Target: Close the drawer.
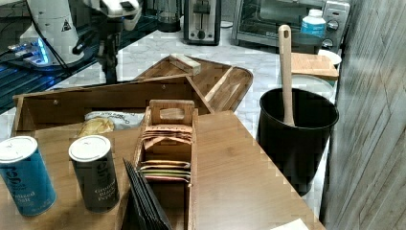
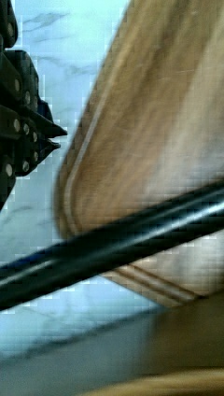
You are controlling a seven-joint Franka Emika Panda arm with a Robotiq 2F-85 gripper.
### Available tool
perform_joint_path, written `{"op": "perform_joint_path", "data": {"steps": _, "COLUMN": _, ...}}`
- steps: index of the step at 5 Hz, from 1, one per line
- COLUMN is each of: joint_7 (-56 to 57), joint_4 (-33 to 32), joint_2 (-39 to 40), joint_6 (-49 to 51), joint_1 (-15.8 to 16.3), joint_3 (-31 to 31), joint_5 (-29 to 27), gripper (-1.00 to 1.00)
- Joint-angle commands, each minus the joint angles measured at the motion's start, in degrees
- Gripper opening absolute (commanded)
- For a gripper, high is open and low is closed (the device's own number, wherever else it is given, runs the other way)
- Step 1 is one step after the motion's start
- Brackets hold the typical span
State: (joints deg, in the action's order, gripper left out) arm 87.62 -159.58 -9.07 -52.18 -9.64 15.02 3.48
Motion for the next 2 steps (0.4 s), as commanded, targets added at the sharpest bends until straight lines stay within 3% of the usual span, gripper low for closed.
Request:
{"op": "perform_joint_path", "data": {"steps": 1, "joint_7": 25.82, "joint_4": -1.55, "joint_2": -3.90, "joint_6": -7.45, "joint_1": 0.68, "joint_3": 5.92, "joint_5": -0.30, "gripper": -1.00}}
{"op": "perform_joint_path", "data": {"steps": 2, "joint_7": 25.00, "joint_4": -3.46, "joint_2": -3.98, "joint_6": -14.34, "joint_1": -0.52, "joint_3": 4.99, "joint_5": 1.09, "gripper": -1.00}}
